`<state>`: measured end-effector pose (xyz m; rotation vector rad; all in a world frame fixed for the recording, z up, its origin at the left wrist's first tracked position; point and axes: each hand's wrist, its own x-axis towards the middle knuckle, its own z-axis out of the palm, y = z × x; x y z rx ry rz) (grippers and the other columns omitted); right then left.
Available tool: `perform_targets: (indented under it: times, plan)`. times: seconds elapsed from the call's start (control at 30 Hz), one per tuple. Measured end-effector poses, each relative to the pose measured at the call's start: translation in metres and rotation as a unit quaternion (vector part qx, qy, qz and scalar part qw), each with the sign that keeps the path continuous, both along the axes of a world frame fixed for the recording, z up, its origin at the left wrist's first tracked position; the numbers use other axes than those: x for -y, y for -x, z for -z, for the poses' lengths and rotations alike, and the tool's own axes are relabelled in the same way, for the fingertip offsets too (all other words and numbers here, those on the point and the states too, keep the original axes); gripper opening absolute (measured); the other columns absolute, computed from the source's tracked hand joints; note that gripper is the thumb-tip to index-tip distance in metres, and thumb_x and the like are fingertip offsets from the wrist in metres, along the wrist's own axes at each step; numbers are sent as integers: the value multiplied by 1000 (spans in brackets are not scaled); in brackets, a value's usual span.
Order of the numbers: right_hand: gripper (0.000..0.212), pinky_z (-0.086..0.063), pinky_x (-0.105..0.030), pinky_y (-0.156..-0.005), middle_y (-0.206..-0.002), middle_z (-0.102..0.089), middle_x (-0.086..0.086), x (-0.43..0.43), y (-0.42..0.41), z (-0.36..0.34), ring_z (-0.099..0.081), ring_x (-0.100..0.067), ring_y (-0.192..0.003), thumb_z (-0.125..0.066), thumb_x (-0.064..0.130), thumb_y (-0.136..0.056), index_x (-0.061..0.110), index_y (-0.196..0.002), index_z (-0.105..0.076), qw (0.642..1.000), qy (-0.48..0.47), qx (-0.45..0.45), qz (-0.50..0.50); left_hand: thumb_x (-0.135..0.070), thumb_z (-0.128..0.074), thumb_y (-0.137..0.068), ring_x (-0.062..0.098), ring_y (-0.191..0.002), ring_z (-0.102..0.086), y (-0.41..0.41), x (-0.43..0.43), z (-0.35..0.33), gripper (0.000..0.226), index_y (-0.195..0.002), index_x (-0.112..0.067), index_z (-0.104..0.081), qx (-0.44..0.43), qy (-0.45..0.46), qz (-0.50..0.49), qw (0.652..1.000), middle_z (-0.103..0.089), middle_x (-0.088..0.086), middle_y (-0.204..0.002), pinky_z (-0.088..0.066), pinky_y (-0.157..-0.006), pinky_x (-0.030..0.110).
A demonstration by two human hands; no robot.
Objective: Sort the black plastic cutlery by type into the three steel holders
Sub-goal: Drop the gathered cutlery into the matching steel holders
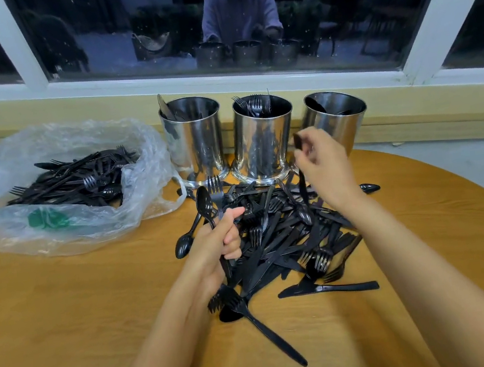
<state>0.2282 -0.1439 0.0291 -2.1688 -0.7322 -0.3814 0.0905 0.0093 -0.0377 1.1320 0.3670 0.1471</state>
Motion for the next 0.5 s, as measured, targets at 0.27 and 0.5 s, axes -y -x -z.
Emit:
perform_targets:
  times: [0.27, 0.5]
  plan:
    - [15, -57, -31, -80, -84, -67, -10, 9, 74, 21, -70, -23, -83, -68, 5, -87, 11, -80, -56, 906, -297, -299, -35, -19, -42, -104, 15, -86, -73, 10, 21, -14, 28, -117, -7, -64, 31, 70, -49, 996, -73, 11, -102, -58, -73, 23]
    - [10, -48, -18, -64, -67, -68, 0, 2, 109, 68, -59, -5, -61, -76, 13, -81, 13, -82, -66, 947, -151, -275, -66, -15, -42, -104, 25, -99, -72, 13, 39, -10, 27, -116, 0, -62, 49, 106, -91, 989, -72, 17, -107, -61, -79, 34]
